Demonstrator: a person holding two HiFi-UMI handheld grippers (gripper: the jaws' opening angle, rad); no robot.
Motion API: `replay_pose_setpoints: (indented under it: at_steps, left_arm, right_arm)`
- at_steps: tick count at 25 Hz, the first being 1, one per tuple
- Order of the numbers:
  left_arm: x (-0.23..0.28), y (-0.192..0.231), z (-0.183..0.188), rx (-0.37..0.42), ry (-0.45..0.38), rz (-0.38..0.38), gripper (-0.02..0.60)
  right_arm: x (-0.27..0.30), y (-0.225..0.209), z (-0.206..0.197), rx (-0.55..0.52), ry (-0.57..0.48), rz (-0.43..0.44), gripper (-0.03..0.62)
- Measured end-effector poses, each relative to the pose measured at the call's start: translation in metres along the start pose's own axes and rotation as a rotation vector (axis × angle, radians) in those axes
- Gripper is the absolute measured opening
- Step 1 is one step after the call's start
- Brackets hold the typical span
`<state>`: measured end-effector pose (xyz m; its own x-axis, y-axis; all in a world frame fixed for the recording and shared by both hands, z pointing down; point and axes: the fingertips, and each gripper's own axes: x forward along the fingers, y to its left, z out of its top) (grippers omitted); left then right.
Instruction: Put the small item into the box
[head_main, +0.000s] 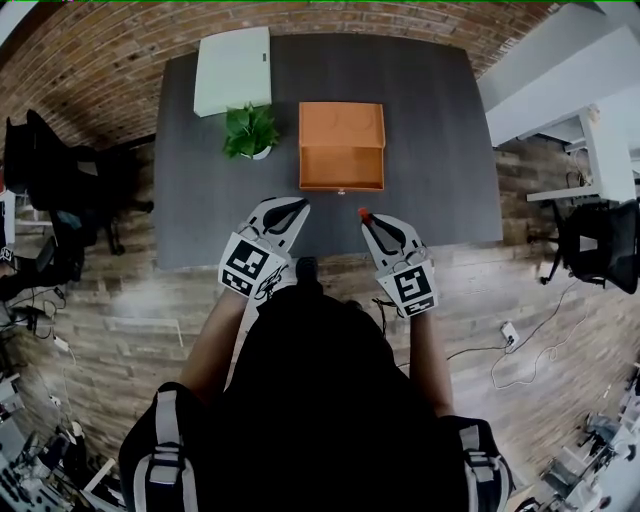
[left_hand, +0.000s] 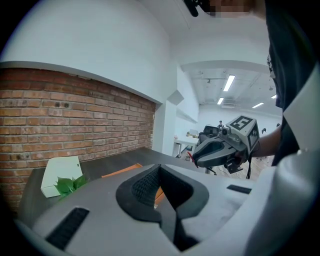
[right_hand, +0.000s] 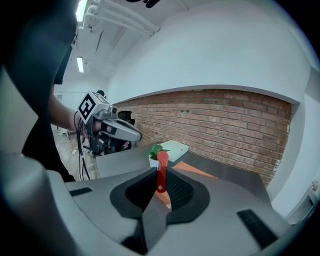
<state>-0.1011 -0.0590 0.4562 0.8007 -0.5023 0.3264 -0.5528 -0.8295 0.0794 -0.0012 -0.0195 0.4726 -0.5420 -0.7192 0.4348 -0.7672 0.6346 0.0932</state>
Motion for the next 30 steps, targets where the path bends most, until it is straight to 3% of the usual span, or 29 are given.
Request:
replay_pose_setpoints:
  at_steps: [8,14,30]
  left_arm:
    - [0.001,0.021,-0.002,0.012,-0.010,-0.032,0.022]
    - [-0.003,0.025,0.001,0.000,-0.026,-0.009,0.021]
    - [0.006,0.047,0.010,-0.053,-0.002,0.194,0.023]
  right_arm:
    - [0.022,0.001,0.004,0.001,0.009,-0.020,0.066]
    - [0.028,-0.002,0.003,-0.013,0.025,-0.006,0.066]
    - [0.064,-0.044,-0.004,-0.088,0.050,0.171,0.066]
